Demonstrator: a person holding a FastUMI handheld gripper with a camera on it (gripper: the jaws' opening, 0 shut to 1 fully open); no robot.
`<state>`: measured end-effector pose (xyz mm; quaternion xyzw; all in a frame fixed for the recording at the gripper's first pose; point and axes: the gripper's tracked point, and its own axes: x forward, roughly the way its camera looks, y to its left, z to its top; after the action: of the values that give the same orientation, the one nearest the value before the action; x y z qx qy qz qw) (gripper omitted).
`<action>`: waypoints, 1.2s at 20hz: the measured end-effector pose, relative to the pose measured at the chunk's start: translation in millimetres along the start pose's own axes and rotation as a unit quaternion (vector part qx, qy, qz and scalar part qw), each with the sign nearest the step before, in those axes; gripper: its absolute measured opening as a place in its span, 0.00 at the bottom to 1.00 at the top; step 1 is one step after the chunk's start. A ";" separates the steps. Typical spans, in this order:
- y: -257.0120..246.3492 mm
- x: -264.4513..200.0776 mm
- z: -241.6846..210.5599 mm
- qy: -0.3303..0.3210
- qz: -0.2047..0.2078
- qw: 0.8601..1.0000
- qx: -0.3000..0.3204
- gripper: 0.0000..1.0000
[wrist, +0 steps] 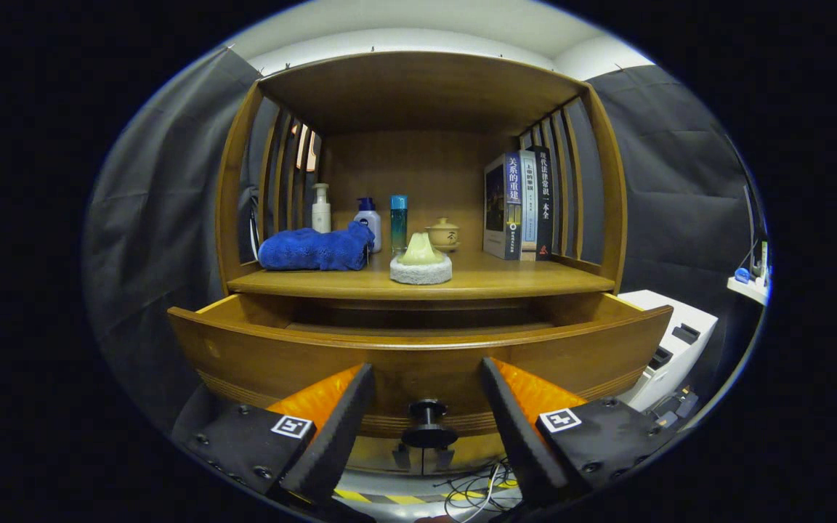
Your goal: Pull open the drawer, take out the items inside it, and place them on the countertop above the cabinet.
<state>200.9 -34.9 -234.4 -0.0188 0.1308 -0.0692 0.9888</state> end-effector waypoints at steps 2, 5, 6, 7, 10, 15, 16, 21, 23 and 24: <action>0.8 15.3 3.7 -0.002 -0.001 1.000 0.001 0.98; 0.2 39.1 8.3 -0.006 -0.001 1.000 -0.009 0.98; -0.4 48.1 10.2 -0.009 -0.002 1.000 -0.015 0.98; -0.6 53.8 11.5 -0.010 -0.003 1.000 -0.020 0.98; 0.7 65.2 10.7 -0.006 -0.002 1.000 -0.018 0.98; 0.7 80.8 13.8 -0.007 -0.001 1.000 -0.016 0.98; 0.2 84.5 14.1 -0.008 -0.001 1.000 -0.016 0.98; 0.5 82.7 17.2 -0.011 -0.001 1.000 -0.016 0.98; 3.6 76.2 28.0 -0.027 0.003 1.000 -0.014 0.97; 5.4 70.3 35.4 -0.037 0.009 0.999 -0.014 0.97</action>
<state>278.1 -38.9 -218.6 -0.0343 0.0951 -0.0577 0.9932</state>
